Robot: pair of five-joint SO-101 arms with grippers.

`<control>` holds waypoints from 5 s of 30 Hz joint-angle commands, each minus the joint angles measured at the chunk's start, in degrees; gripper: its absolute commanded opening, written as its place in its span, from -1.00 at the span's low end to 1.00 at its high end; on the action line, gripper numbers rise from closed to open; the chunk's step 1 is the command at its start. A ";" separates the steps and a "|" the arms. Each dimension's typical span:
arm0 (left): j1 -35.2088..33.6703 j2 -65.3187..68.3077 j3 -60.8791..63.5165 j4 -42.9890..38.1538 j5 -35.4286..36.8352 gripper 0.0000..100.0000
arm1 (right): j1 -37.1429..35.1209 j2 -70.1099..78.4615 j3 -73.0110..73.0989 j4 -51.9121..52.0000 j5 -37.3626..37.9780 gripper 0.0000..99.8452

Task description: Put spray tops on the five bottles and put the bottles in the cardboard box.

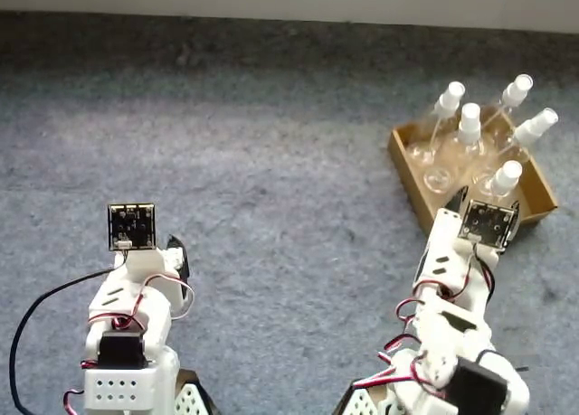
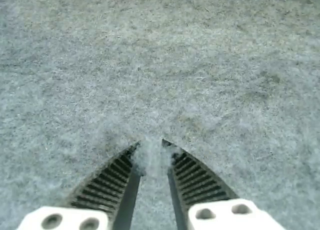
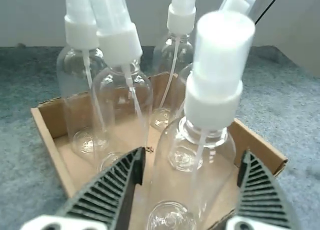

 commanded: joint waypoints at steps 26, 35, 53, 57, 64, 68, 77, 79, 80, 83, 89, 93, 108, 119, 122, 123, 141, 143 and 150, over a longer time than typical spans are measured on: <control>-0.66 -0.31 -4.35 9.23 -0.62 -0.99 | -6.81 -61.85 -13.23 81.54 0.62 -0.49; -0.84 -0.40 -7.08 12.92 -0.70 -0.99 | -12.97 -68.97 -25.10 98.15 0.35 -0.49; -0.92 -0.40 -13.67 23.82 -0.70 -0.99 | -13.93 -81.27 -32.13 112.22 0.26 -0.49; -0.40 -0.40 -10.33 21.89 -0.70 -0.99 | -13.93 -81.27 -31.69 112.48 0.18 -0.49; -0.40 -0.40 -1.19 8.44 -0.44 -0.99 | -13.93 -81.27 -24.40 111.96 0.53 -0.49; 1.01 -0.40 1.27 4.66 -0.53 -0.99 | -14.02 -81.27 -16.22 111.87 0.53 -0.49; 5.49 -0.31 1.27 6.86 -0.62 -0.99 | -22.73 -81.27 -3.47 106.15 0.44 -0.49; 5.49 -0.31 1.27 6.86 -0.62 -0.99 | -22.99 -81.27 -1.27 106.15 0.26 -0.49; 5.49 -0.31 1.27 6.86 -0.62 -0.99 | -23.08 -81.27 -0.48 106.15 0.44 -0.49; 5.49 -0.31 1.27 6.86 -0.62 -0.99 | -23.60 -81.27 1.19 105.98 0.53 -0.49; 5.49 -0.31 1.27 6.86 -0.62 -0.98 | -26.95 -81.27 4.70 105.98 0.35 -0.49; 5.49 -0.31 1.27 6.86 -0.62 -0.98 | -26.95 -81.27 8.31 105.89 0.26 -0.49; 5.49 -0.31 1.27 7.03 -0.62 -0.99 | -26.68 -81.27 14.46 105.98 0.09 -0.76; 5.49 -0.04 1.27 8.26 -0.62 -0.99 | -26.95 -81.27 14.55 110.29 0.00 -0.99; 5.49 -0.04 1.27 13.71 -0.62 -0.98 | -26.86 -81.27 14.55 113.45 0.00 -0.99; 5.49 -0.04 1.27 15.12 -0.70 -0.98 | -26.77 -81.27 14.55 114.07 0.00 -0.99; 5.14 -0.04 1.27 18.29 -0.70 -0.99 | -26.59 -81.19 14.55 116.97 -9.85 -0.99; 5.14 -0.04 1.27 18.29 -0.62 -0.99 | -26.59 -81.27 14.55 117.05 -13.36 -0.99; 5.14 -0.04 1.27 18.29 -0.53 -0.99 | -26.68 -81.27 14.55 117.05 -13.71 -0.99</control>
